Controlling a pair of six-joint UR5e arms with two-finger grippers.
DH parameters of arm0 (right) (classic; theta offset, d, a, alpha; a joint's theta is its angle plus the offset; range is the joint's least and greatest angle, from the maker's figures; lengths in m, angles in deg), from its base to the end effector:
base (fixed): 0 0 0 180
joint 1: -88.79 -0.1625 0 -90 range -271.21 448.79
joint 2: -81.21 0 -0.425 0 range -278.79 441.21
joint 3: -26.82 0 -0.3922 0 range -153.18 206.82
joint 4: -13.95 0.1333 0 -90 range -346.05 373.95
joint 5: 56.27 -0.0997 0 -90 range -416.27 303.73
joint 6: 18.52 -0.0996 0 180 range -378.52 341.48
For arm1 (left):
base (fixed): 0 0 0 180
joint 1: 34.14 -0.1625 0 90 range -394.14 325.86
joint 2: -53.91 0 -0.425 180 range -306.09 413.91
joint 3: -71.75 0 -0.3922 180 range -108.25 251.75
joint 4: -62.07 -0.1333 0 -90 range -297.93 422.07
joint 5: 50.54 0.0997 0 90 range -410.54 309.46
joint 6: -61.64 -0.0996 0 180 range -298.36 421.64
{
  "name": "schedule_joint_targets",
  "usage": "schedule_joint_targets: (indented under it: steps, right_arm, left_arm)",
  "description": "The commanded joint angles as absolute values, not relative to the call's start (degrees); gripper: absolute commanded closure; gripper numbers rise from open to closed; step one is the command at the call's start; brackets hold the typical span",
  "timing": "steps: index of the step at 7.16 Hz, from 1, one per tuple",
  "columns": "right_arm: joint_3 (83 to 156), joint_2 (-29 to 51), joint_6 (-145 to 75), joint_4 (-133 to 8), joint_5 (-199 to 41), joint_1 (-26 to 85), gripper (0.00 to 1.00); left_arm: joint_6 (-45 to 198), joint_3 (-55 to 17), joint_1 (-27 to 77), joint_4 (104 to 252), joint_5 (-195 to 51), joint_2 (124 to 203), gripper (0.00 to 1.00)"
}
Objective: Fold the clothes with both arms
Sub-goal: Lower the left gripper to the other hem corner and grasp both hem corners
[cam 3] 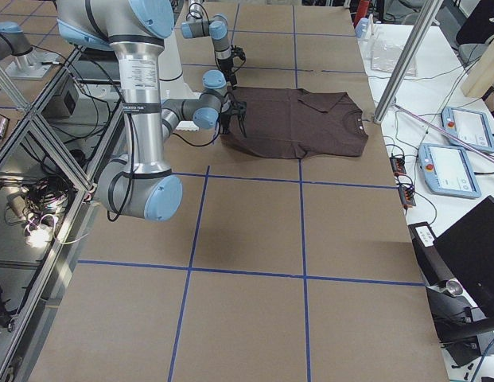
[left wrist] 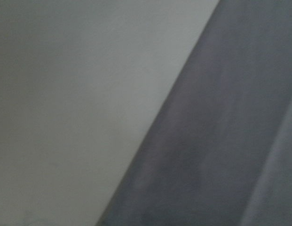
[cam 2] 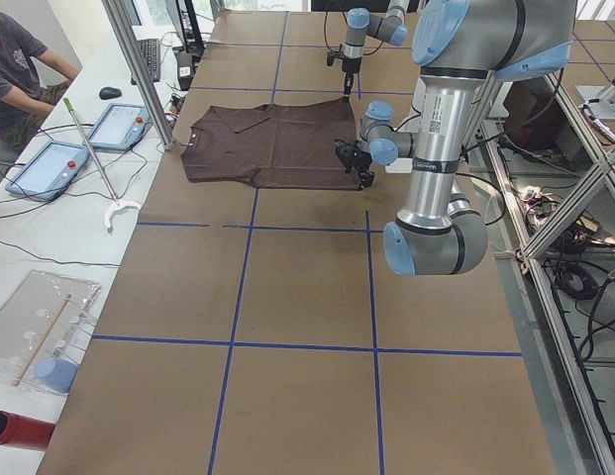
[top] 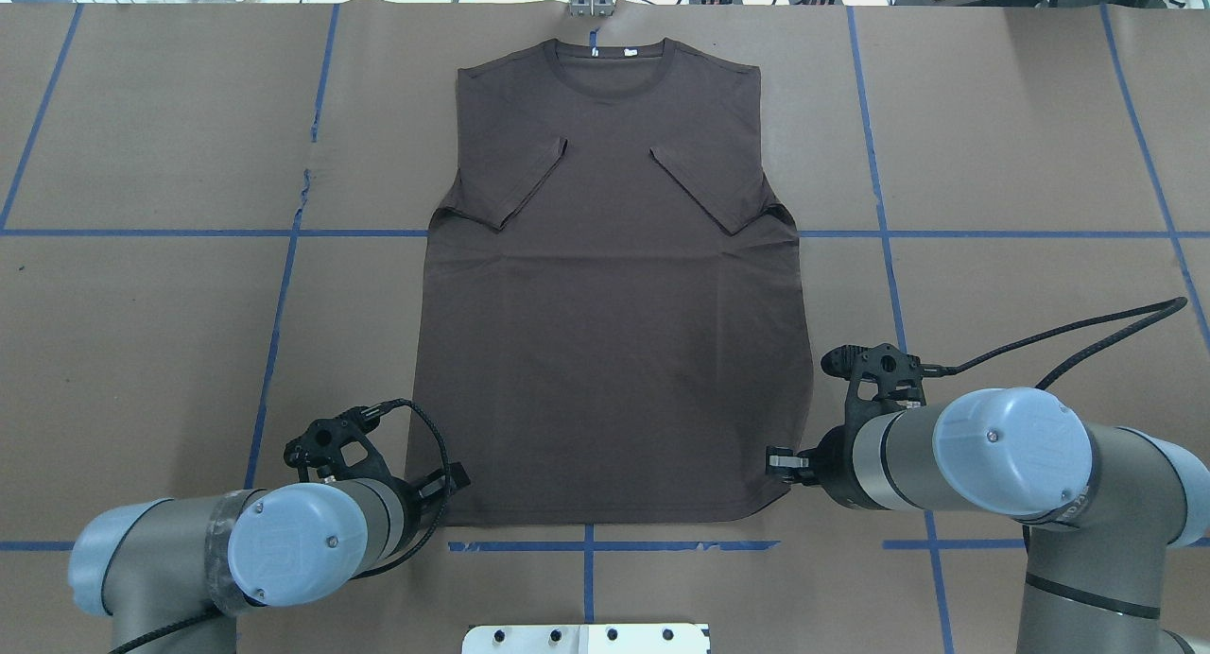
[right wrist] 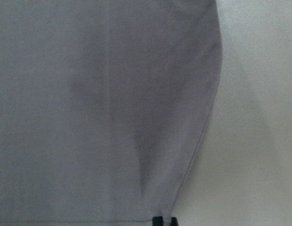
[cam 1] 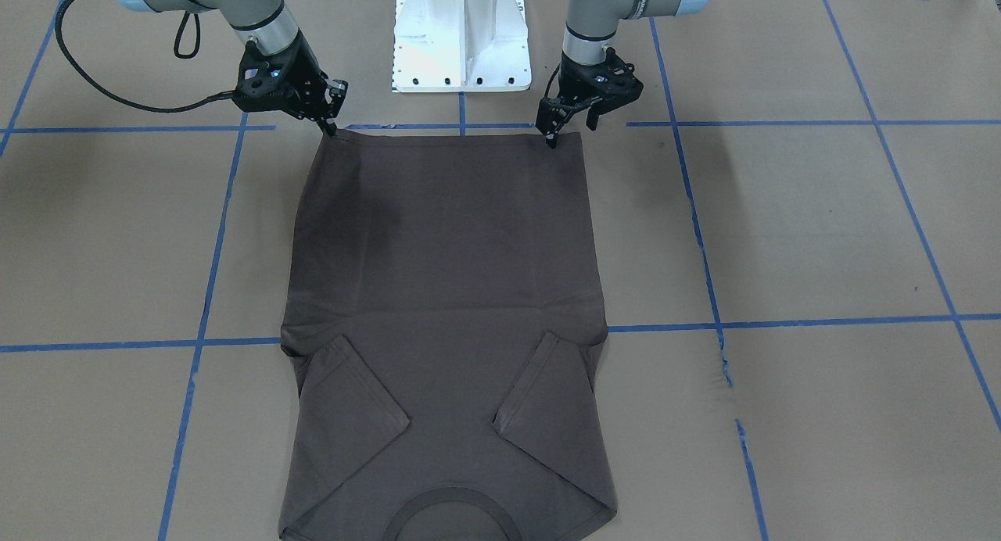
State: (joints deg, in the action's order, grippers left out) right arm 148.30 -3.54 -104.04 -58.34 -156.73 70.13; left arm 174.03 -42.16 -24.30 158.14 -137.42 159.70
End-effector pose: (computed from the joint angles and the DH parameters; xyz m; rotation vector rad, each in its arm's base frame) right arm -0.4282 -0.2662 0.3270 0.0249 -0.9625 0.1414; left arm 0.5263 -0.2321 0.3189 -0.0366 0.8105 -0.5536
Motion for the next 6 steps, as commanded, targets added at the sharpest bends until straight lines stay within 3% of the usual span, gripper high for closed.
schedule_joint_targets:
  steps: [1,3,4,6]
  right_arm:
    - [148.3,-3.5,-104.0,-58.5,-156.7,70.0,1.0]
    - [148.4,-3.6,-104.0,-58.5,-157.0,69.5,1.0]
    - [148.5,-3.6,-104.0,-58.5,-157.9,68.8,1.0]
    - [148.5,-3.6,-104.0,-58.5,-159.3,67.6,1.0]
  left_arm:
    - [174.1,-41.5,-25.3,157.5,-137.5,159.6,0.11]
    - [174.1,-41.5,-25.3,157.5,-137.5,159.6,0.33]
    - [174.1,-41.5,-25.3,157.5,-137.5,159.6,0.48]
    - [174.1,-41.6,-25.3,157.5,-137.5,159.6,0.9]
